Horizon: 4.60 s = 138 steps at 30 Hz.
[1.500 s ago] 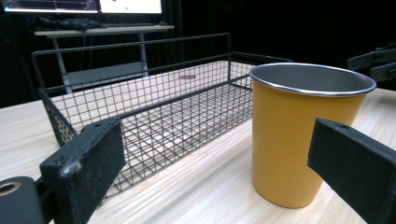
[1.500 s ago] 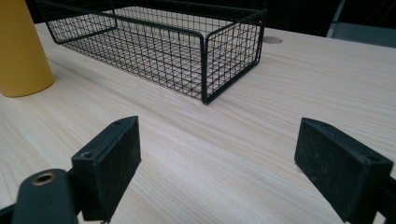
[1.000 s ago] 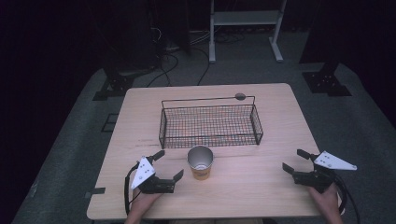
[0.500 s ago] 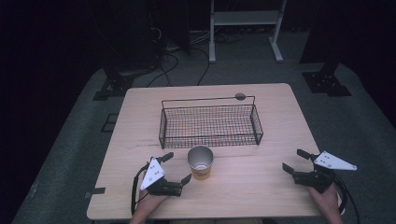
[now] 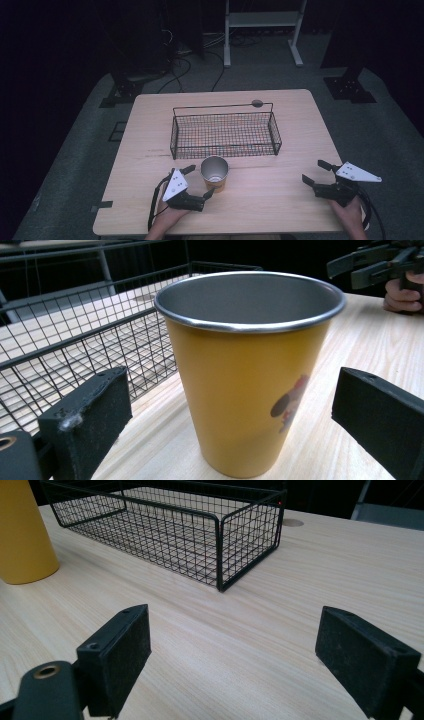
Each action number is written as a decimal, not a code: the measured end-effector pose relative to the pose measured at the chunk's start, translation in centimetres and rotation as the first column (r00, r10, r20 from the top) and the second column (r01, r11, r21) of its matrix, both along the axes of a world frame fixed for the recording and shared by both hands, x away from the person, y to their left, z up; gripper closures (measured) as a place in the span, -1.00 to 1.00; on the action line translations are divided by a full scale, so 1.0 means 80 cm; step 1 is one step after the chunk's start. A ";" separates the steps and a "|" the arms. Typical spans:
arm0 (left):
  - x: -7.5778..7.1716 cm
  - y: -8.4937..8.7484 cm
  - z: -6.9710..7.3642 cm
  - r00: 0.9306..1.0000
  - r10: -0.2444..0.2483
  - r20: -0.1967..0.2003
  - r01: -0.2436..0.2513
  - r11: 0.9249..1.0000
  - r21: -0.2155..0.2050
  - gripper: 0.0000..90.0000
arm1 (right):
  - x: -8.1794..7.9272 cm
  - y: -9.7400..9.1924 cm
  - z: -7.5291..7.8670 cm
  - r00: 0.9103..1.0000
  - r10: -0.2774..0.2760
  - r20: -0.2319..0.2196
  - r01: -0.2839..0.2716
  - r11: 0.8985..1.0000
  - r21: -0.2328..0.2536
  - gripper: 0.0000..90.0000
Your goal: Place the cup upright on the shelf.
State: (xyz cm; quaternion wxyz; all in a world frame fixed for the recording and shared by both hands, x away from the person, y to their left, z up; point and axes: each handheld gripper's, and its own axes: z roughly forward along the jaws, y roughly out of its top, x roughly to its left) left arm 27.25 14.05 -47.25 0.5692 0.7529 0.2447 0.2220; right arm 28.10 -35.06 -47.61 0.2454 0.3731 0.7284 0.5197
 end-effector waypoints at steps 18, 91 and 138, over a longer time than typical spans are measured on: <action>0.019 -0.037 -0.002 0.999 0.030 -0.029 -0.030 1.000 -0.004 -0.96 | 0.000 -0.001 0.000 1.000 0.005 0.001 -0.005 1.000 0.005 -0.70; 0.132 -0.066 0.136 0.997 0.010 0.072 -0.001 0.993 -0.120 -0.72 | 0.000 -0.003 0.001 1.000 0.001 0.006 -0.001 1.000 0.026 -0.70; 0.253 -0.081 0.135 0.996 -0.086 0.021 0.088 0.992 -0.095 -0.72 | -0.001 -0.007 0.001 1.000 0.005 0.009 -0.005 0.999 0.050 -0.70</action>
